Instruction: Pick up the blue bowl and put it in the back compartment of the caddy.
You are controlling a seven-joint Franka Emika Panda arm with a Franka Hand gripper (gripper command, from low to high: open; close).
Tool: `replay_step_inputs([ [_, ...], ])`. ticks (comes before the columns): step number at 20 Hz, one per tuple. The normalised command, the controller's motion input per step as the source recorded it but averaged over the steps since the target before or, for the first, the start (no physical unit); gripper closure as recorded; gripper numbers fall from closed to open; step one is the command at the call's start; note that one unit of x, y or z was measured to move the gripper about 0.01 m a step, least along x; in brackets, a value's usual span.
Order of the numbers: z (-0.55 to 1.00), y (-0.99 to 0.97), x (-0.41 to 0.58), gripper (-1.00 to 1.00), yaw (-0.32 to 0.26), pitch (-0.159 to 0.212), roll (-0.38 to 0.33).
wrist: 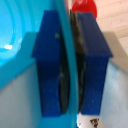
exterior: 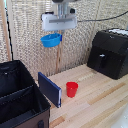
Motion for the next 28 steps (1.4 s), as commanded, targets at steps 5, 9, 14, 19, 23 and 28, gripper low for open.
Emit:
replay_step_inputs([
  [5,0.59,0.9,0.029,1.0,0.0,0.015,0.008],
  [9,0.1,0.98,0.135,1.0,0.0,0.023,0.0],
  [14,0.0,1.0,0.175,1.0,0.0,0.044,-0.015],
  [19,-0.01,1.0,0.191,1.0,0.0,0.049,-0.015],
  [23,-0.11,0.95,0.224,1.0,0.004,0.044,-0.05],
  [28,-0.34,0.67,0.278,1.0,0.041,0.002,-0.123],
])
